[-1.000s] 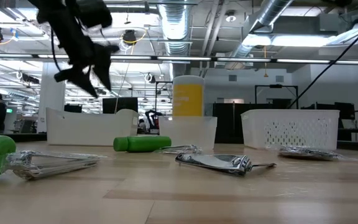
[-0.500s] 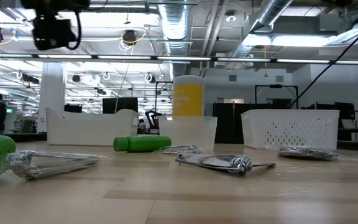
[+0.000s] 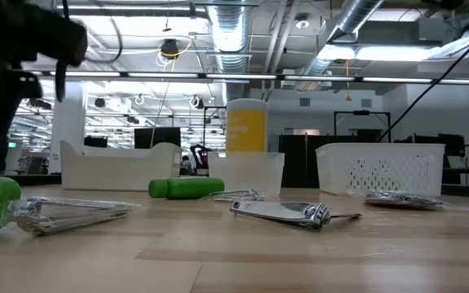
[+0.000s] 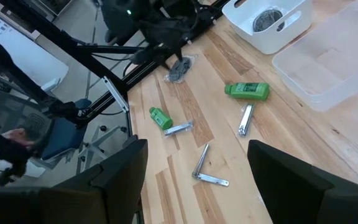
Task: Pick & Place Travel size toiletries
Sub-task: Put the black hairbrush into the left white bin
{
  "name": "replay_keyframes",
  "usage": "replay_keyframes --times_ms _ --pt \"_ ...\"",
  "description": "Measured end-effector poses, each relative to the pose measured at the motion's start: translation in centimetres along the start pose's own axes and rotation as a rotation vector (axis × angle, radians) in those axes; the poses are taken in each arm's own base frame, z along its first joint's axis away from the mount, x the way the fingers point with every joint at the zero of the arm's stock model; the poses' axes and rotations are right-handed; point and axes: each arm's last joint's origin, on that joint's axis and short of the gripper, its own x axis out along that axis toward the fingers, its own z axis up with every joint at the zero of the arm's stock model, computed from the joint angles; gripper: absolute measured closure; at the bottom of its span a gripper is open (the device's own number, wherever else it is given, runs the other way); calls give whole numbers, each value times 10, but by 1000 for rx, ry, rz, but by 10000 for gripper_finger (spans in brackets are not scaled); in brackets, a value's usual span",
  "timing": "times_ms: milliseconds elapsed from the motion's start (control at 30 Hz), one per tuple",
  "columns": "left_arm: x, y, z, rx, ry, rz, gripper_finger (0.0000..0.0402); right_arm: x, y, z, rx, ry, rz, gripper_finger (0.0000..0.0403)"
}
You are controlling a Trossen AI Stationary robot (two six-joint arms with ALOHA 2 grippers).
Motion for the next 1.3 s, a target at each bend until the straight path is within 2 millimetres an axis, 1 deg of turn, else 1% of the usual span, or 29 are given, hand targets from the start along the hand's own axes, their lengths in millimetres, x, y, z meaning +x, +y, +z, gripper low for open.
replay_keyframes --times_ms 100,167,300,433,500,667,800,900,1033,1167,1300 --pt "-1 13 -3 -151 86 177 205 0 0 0 7 0 0 132" --pt "-2 21 -5 -278 122 257 209 0 0 0 7 0 0 132" --pt "-3 22 -3 -403 106 247 212 0 0 0 0 0 -1 132" --pt "-2 19 2 -467 75 203 200 0 0 0 -2 1 -2 132" --pt "-2 20 2 -509 66 211 187 0 0 0 -5 1 -2 132" --pt "0 20 1 -516 67 210 149 0 0 0 -5 1 -2 132" --pt "8 25 -5 -567 120 215 119 0 0 0 -5 1 -2 132" --pt "18 33 -12 -654 137 254 105 0 0 0 -5 1 -2 132" --pt "26 39 -16 -681 137 269 100 0 0 0 -5 1 -2 132" --pt "36 41 -18 -683 120 218 104 0 0 0 -5 1 -2 132" --pt "46 48 -23 -720 117 218 108 0 0 0 -5 1 -2 132"
